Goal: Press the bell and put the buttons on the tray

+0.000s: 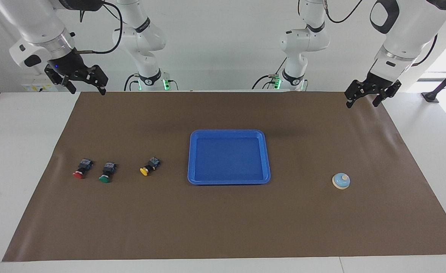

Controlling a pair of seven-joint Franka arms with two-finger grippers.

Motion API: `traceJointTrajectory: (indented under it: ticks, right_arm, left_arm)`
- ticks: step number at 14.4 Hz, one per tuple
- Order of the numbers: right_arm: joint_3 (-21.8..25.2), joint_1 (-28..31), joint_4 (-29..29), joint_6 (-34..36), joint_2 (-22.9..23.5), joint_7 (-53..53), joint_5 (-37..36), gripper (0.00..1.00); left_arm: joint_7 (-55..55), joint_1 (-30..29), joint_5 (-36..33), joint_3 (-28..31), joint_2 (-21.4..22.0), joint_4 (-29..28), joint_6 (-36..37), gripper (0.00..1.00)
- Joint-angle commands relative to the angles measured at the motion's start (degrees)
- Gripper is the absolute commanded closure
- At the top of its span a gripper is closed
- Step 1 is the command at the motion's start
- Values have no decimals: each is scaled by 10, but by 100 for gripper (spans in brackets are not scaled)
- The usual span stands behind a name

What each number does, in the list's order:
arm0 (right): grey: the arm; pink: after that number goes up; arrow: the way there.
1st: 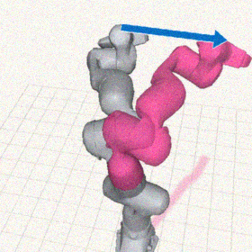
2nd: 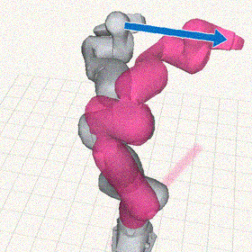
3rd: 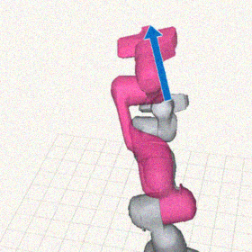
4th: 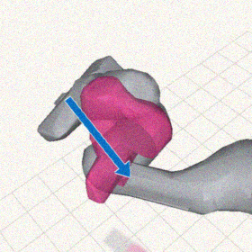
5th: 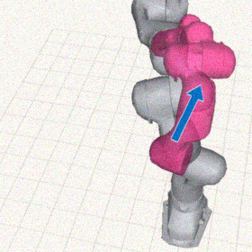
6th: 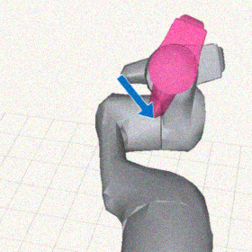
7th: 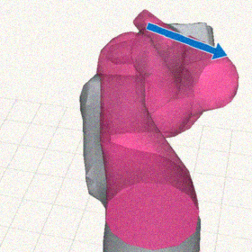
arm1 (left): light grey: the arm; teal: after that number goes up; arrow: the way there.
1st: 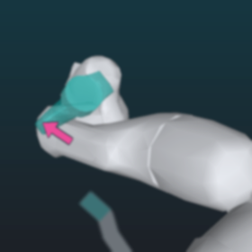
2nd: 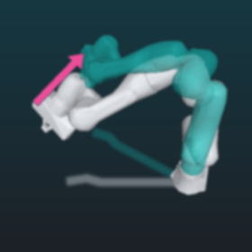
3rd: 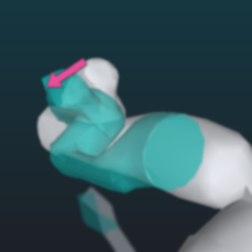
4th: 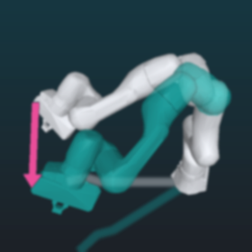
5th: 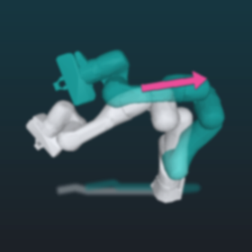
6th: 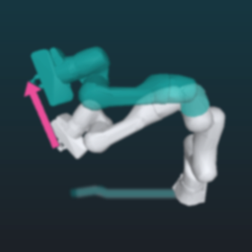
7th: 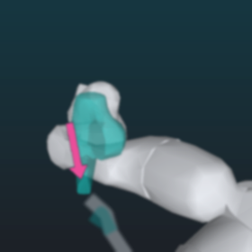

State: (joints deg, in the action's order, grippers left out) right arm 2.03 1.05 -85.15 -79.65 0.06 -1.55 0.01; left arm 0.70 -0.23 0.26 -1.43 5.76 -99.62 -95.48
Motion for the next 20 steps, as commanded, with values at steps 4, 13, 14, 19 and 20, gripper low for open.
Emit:
traceJointTrajectory:
  ticks: [4,13,14,19,20]
  right_arm:
    - [0,-12,-40,-45,-22,-28,7,0]
    - [-2,-97,-215,-270,-19,-229,8,0]
    - [-2,-109,-216,-289,-2,-256,8,0]
    - [-3,-114,-243,-399,72,-314,11,0]
    - [-3,-114,-278,-456,74,-315,12,0]
  left_arm:
    - [-5,8,6,4,-18,16,31,0]
    - [-4,21,5,3,-18,24,77,0]
    - [-3,21,5,3,-17,24,78,0]
    - [-2,21,5,3,-15,18,72,0]
    - [-2,21,6,3,-15,18,72,0]
